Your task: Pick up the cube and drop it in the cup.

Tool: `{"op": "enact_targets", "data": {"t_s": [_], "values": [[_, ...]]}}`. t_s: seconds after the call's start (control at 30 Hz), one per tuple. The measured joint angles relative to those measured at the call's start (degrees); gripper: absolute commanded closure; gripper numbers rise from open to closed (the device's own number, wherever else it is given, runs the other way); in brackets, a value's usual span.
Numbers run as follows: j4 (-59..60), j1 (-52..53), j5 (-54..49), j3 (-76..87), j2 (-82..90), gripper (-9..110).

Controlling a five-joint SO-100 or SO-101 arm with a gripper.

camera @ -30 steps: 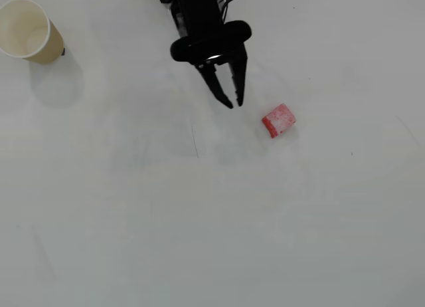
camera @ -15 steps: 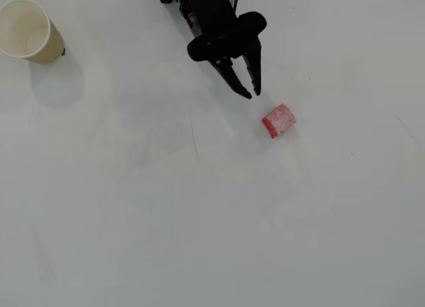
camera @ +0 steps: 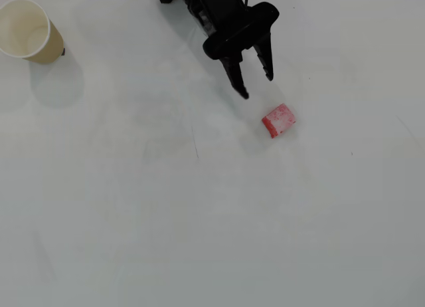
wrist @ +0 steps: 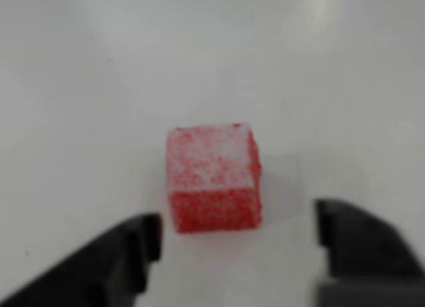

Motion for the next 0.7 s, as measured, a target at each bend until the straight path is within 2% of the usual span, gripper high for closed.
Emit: {"op": "enact_targets", "data": {"t_s": [0.43, 0.7], "values": [[-0.53, 0.0, 0.0, 0.0, -0.18, 71], [-5.01, -0.18, 0.0, -2.9, -11.16, 71]]}}
